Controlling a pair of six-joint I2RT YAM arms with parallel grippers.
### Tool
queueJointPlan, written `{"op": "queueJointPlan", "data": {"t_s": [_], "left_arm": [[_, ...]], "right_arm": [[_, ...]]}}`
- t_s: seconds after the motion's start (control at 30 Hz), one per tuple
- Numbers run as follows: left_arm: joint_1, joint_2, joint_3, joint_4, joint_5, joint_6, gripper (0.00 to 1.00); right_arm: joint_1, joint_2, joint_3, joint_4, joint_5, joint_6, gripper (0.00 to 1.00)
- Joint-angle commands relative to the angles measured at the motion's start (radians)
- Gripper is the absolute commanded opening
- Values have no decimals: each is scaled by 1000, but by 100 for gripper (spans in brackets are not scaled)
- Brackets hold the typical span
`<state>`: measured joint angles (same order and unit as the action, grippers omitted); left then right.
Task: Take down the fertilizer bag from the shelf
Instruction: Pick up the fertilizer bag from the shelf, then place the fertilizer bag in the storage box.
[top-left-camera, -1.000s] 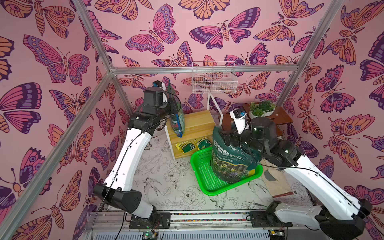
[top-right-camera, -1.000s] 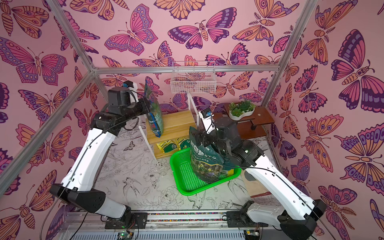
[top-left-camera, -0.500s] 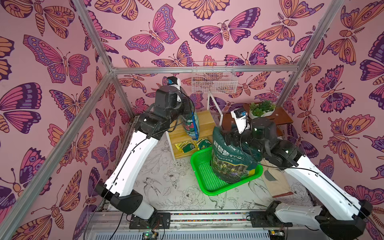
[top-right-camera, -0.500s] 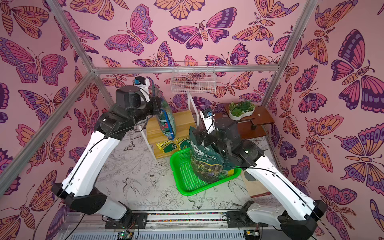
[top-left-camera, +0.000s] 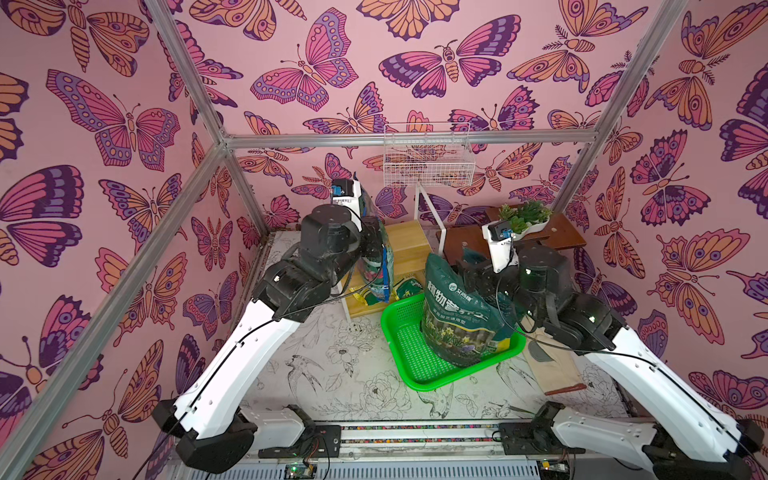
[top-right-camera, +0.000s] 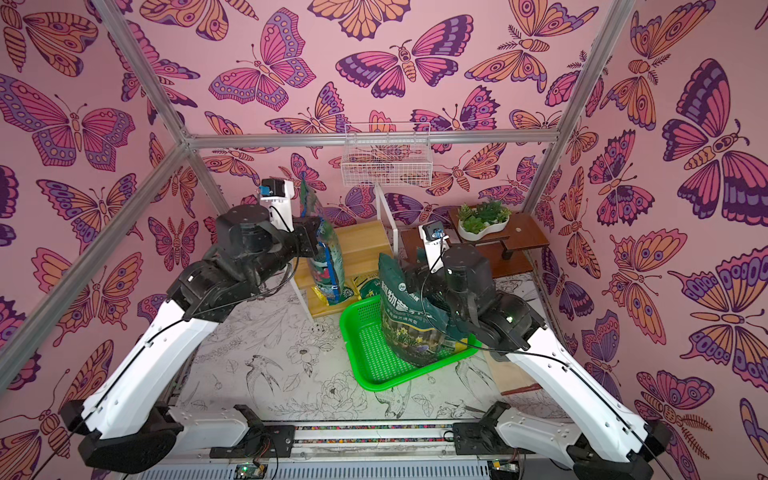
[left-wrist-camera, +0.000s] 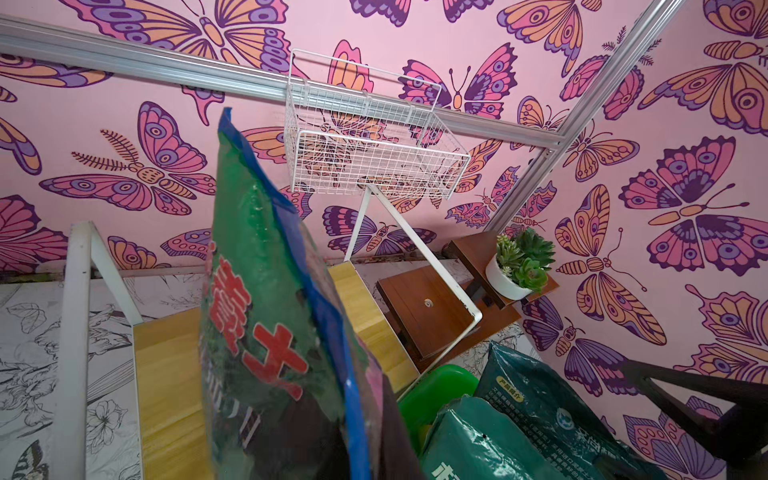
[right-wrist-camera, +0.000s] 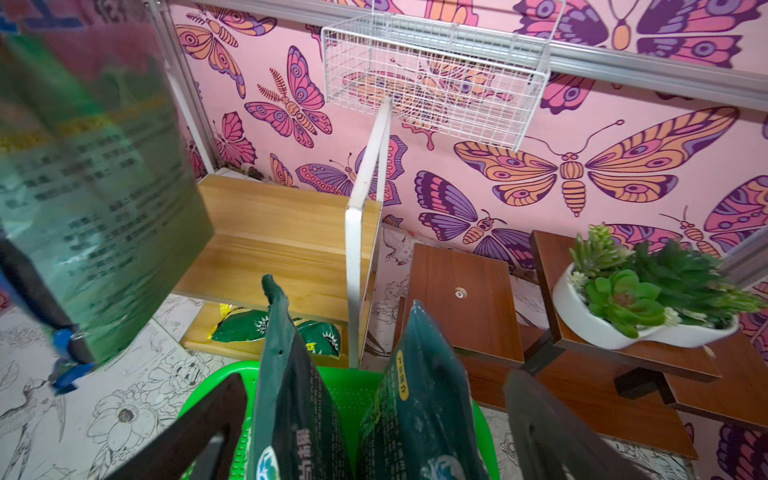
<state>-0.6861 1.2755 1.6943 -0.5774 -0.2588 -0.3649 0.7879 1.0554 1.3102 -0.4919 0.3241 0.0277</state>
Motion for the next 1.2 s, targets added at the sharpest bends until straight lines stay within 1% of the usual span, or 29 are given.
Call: {"op": "queueJointPlan", "data": {"t_s": [0.0, 0.2, 0.3, 0.47, 0.63, 0.73, 0.87, 0.97, 1.17], "left_arm": [[-41, -70, -24, 234, -39, -13, 0], [-120, -128, -187, 318, -112, -41, 0], [-146, -141, -226, 334, -140, -48, 0], [-175, -166, -278, 372, -148, -68, 0], [-230, -179, -330, 427, -157, -85, 0], [-283, -176, -342, 446, -188, -77, 0], [-346, -169, -346, 480, -248, -25, 0], [-365, -168, -349, 496, -277, -7, 0], [-385, -171, -365, 519, -289, -7, 0]], "right_arm": [[4, -37, -28, 31, 70, 22, 99], [4, -62, -49, 37, 78, 30, 99], [4, -61, -48, 29, 75, 29, 99], [4, -61, -53, 26, 75, 30, 99], [4, -58, -60, 23, 71, 35, 99], [4, -57, -62, 23, 68, 35, 99], [4, -53, -66, 22, 62, 38, 99], [4, -52, -69, 21, 62, 41, 99], [4, -55, -74, 19, 60, 44, 99]]}}
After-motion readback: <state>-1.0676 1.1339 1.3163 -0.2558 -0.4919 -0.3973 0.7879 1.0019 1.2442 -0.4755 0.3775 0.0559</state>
